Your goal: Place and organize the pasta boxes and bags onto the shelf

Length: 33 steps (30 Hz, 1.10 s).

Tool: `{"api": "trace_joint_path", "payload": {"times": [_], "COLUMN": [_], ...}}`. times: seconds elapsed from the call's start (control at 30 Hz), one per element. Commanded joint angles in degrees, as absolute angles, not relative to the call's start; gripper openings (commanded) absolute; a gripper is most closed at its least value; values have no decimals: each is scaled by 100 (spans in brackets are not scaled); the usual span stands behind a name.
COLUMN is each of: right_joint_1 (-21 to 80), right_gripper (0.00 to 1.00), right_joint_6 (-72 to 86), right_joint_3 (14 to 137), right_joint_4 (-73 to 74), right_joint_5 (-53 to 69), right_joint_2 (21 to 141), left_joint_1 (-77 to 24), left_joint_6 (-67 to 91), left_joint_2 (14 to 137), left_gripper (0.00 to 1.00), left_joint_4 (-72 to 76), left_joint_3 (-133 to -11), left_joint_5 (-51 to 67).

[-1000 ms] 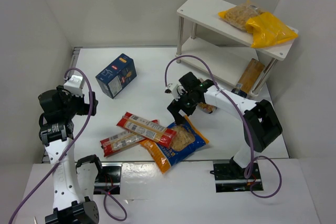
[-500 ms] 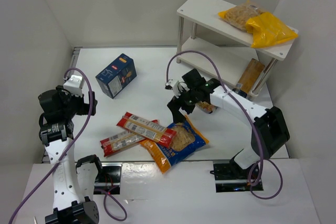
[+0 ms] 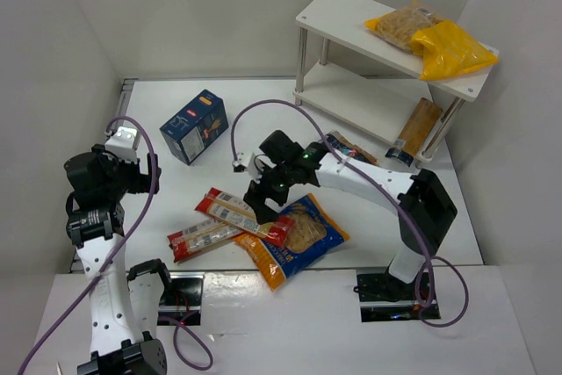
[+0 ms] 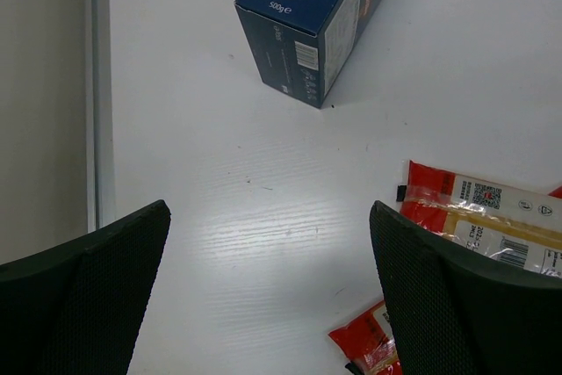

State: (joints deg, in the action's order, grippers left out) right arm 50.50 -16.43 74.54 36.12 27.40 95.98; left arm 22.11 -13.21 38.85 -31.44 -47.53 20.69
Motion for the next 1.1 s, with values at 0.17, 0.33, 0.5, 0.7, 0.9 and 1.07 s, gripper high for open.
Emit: {"api": "trace_joint_path", "payload": {"times": [0.17,0.33,0.5,0.7,0.9,1.07], "right_joint_1": [5448,5607,5660,5950,5950,6161], "right_gripper": [99,99,99,99,99,99], "right_joint_6": [-1828,-2161,-2399,-2558,-2558,-2304], "right_joint_3": [7787,7664,7848,7901,7796,7796], "right_joint_4": [3111,3102,3497,3779,3718,3604], "right_joint_5": [2251,1750,2555,2559,2505,2154], "right_joint_2": [10283,10678,10792,10968,11276,11408], "left_joint_1": [2250,2250,2250,2250,2250,2250], "left_joint_6": [-1239,-1291,-1292,-1292,-1345,-1345], "left_joint_2": [3841,3841,3841,3841,3788,3788], "left_gripper": [100,100,100,100,100,100], "left_joint_4": [-2927,-2927,-2927,-2927,-2927,-2927], "left_joint_3": [-4720,-4720,-4720,-4720,-4720,-4720], "left_joint_5": [2065,2065,2118,2171,2223,2224]}}
